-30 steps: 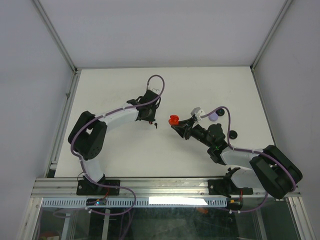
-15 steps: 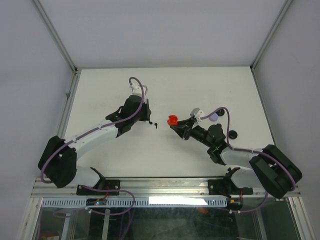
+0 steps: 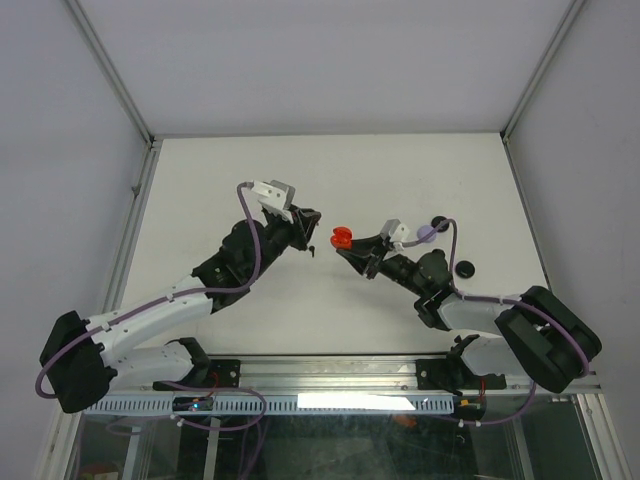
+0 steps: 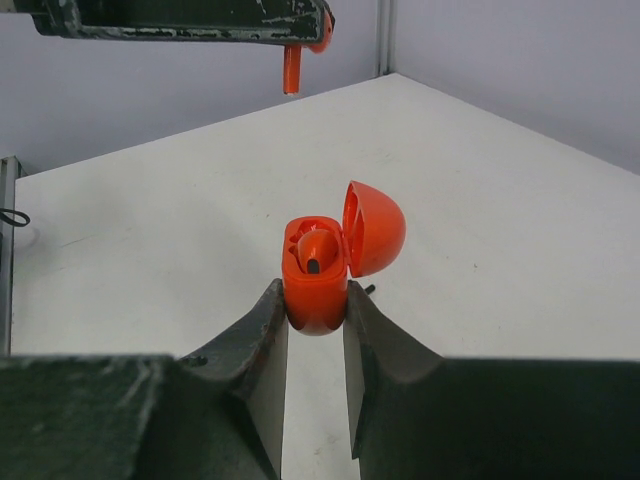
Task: Insert the wireless bluetooth earbuds into the charging case
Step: Place the earbud in the charging case.
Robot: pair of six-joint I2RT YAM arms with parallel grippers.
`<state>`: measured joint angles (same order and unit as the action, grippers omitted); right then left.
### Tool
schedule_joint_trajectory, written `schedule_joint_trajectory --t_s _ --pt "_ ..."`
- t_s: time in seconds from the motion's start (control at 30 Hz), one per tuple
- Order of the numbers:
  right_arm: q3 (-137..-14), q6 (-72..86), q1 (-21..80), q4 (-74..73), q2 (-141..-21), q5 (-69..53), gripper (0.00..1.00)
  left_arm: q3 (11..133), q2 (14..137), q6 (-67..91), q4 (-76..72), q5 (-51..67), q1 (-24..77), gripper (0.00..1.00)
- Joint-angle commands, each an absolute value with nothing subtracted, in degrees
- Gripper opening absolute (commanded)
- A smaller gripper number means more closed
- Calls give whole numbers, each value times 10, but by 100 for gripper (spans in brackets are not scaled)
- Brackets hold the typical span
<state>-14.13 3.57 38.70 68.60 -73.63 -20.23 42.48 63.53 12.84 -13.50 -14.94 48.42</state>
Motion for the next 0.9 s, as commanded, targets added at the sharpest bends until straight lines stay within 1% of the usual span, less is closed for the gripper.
schedule_joint_trajectory --t_s 0.0,0.1,0.4,0.53,0.87 --pt "-161 7 396 758 -732 -203 0 404 606 52 -243 -194 529 9" --pt "-157 1 398 782 -734 -200 0 391 603 34 -276 -211 557 9" --pt "-147 -17 399 830 -733 -212 0 376 610 7 -314 -232 602 9" --pt "-135 -10 399 859 -736 -215 0 380 617 2 -316 -236 612 9" --pt "-128 -12 399 855 -726 -221 0 389 639 5 -328 -230 626 9"
